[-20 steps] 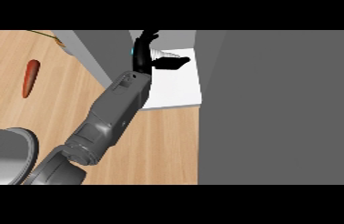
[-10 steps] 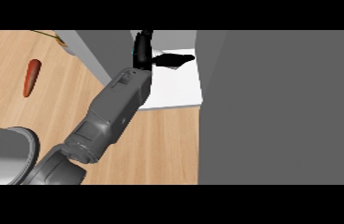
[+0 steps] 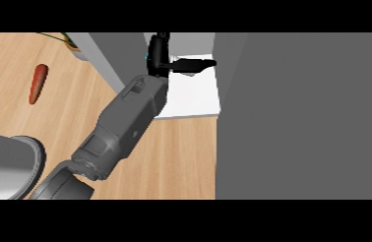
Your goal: Pick up the bottled water, place it into the cabinet and close the cabinet
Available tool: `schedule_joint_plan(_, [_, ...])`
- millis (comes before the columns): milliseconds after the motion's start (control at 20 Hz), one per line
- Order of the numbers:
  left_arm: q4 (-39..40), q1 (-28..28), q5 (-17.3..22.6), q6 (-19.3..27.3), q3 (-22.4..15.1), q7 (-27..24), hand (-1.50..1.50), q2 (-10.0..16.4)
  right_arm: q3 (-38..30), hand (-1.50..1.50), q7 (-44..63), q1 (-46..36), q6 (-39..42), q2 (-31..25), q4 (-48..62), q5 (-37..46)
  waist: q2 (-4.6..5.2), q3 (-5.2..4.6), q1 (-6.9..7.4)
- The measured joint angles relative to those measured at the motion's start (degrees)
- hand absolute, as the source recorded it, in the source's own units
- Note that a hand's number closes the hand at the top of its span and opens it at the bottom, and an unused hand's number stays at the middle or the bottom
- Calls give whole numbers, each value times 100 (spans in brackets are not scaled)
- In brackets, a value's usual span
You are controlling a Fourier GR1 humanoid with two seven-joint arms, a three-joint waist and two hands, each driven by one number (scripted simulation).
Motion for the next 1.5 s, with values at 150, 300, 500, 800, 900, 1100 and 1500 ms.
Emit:
schedule_joint_plan(150, [-391, 323, 245, 5, -312, -24, -150, -3, -49, -150, 33, -15, -1, 16, 3, -10, -28, 1, 37])
schedule_joint_plan(300, [-929, 711, 480, -13, -678, 68, -150, -5, -66, -150, 102, -90, -74, 45, 11, -7, -52, 2, 127])
schedule_joint_plan(500, [-1772, 1356, 696, 69, -1201, 203, -150, -5, -61, -150, 180, -52, -141, 79, -17, -13, -87, 1, 237])
schedule_joint_plan(800, [-3196, 2424, 831, 412, -1964, 301, -150, 28, -92, -150, 203, -52, -165, 182, -27, -16, -101, 2, 342])
schedule_joint_plan(900, [-3669, 2841, 812, 545, -2197, 271, -150, 18, -140, -150, 262, -73, -210, 141, -27, -25, -100, 2, 372])
schedule_joint_plan(1100, [-4595, 3684, 690, 670, -2556, 283, -150, 94, -179, -150, 291, -42, -224, 153, -49, -34, -104, 2, 408])
schedule_joint_plan(1500, [-6064, 4978, 465, 480, -3229, 410, 150, 644, -101, 150, 377, -19, 77, 53, -72, -44, -88, 2, 390])
